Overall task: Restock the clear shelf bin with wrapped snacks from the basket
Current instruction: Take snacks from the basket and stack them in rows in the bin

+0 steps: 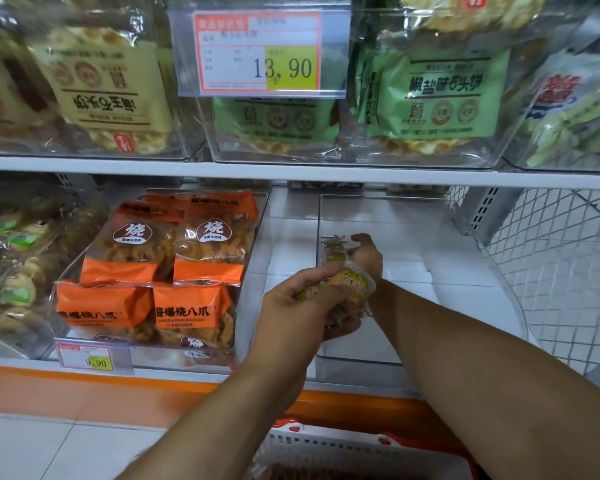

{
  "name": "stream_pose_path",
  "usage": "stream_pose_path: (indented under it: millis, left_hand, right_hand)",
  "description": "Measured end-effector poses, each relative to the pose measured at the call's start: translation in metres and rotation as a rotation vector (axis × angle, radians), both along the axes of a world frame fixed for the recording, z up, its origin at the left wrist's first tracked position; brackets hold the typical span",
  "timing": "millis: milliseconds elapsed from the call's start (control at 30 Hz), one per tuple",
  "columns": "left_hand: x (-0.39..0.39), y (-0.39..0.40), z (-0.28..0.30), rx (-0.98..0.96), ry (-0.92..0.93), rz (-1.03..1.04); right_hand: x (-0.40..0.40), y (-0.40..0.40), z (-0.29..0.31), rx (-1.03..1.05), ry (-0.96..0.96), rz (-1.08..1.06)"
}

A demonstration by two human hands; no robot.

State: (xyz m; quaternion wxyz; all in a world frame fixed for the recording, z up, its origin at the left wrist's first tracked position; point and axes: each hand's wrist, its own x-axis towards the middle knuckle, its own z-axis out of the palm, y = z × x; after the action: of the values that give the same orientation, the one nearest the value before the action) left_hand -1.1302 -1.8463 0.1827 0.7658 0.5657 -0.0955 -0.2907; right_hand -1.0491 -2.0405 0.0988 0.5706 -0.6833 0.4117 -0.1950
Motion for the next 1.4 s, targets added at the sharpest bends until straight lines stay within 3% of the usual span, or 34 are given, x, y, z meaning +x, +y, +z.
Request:
stream_pose_path:
  millis: [67, 333, 467, 567, 633, 733, 900, 1133, 1400]
  left_hand:
    - [0.001, 0.001, -0.001, -0.007, 0.003, 0.002]
    - [0.000, 0.014, -0.005, -0.022, 0.019, 0.000]
    - [-0.006, 0.021, -0.004, -0.050, -0.024, 0.020]
    - [-0.011, 0.027, -0.004, -0.080, -0.075, 0.021]
    - [-0.014, 0.031, -0.004, -0.080, -0.122, 0.016]
    - [-0.014, 0.035, -0.007, -0.107, -0.117, 0.006]
    - [-0.009, 0.040, -0.010, -0.233, -0.020, 0.019]
    - [-0.008, 0.041, -0.014, -0.242, -0.091, 0.075]
    - [-0.017, 0.031, -0.017, -0.233, -0.071, 0.027]
  right_hand:
    - [0.001, -0.003, -0.004, -0.140, 0.093, 0.063]
    - [-0.026, -0.022, 0.021, -0.227, 0.197, 0.233]
    - [-0.071, -0.001, 0.074, -0.027, -0.015, 0.384]
    - [-0.121, 0.023, 0.110, 0.113, 0.017, 0.640]
    - [-0.148, 0.044, 0.119, 0.101, 0.020, 0.764]
    - [-0.168, 0.063, 0.112, 0.138, -0.115, 0.671]
    - [-0.177, 0.056, 0.109, 0.477, -0.256, 0.468]
    - [-0.182, 0.063, 0.099, 0.639, -0.300, 0.563]
    - [-0.188, 0.088, 0.075, 0.815, -0.313, 0.473]
